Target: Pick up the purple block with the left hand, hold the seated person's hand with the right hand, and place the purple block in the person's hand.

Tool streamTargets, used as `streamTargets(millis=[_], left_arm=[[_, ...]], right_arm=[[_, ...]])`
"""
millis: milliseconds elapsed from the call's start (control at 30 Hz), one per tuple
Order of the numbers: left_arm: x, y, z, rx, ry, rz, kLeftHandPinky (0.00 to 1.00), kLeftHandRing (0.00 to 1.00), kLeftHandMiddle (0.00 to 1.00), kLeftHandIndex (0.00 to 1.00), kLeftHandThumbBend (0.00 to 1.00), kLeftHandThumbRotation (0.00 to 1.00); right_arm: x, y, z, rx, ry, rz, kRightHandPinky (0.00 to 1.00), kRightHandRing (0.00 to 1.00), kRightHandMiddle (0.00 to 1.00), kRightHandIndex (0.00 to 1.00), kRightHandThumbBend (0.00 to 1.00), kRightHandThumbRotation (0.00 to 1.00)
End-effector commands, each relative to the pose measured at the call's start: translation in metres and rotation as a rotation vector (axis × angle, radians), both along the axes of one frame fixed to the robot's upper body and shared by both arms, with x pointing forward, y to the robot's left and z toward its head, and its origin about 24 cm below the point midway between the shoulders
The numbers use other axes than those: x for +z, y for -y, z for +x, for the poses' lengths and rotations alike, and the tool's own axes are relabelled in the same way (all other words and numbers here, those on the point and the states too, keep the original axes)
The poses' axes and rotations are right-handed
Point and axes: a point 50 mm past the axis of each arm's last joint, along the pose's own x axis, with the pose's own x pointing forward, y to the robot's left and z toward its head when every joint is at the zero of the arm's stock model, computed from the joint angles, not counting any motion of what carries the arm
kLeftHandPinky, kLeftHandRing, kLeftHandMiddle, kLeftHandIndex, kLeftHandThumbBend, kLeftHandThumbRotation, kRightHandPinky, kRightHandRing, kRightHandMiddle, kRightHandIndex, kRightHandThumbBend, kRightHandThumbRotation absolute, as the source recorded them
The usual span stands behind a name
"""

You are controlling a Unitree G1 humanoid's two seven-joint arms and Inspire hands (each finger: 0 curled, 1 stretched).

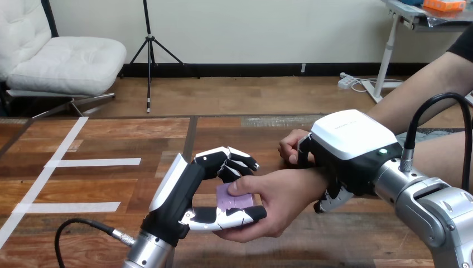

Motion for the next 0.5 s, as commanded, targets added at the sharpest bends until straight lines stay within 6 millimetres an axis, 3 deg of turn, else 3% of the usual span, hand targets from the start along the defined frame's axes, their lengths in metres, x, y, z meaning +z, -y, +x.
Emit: streamTargets(millis=[0,367,467], left_arm=[[0.0155,0.0071,0.0089,-0.028,0.078,-0.011,0.41,0.47,0.54,0.59,0.68,0.19],[0.0155,0.005,0.01,-0.042,0.073,0.036,0.45,0.52,0.59,0.63,0.69,0.21],[0.0161,0.0037,0.0106,-0.058,0.087,0.098,0.57,0.63,0.7,0.7,0.7,0.29]], right_arm=[[0.0226,0.001,0.0057,0.004,0.129,0.0,0.34,0.42,0.51,0.6,0.76,0.0],[0.0209,0.0026,0.0043,0.0,0.134,-0.013,0.39,0.49,0.57,0.62,0.76,0.0],[0.0205,0.0035,0.0034,0.003,0.141,-0.014,0.41,0.53,0.6,0.64,0.76,0.0]])
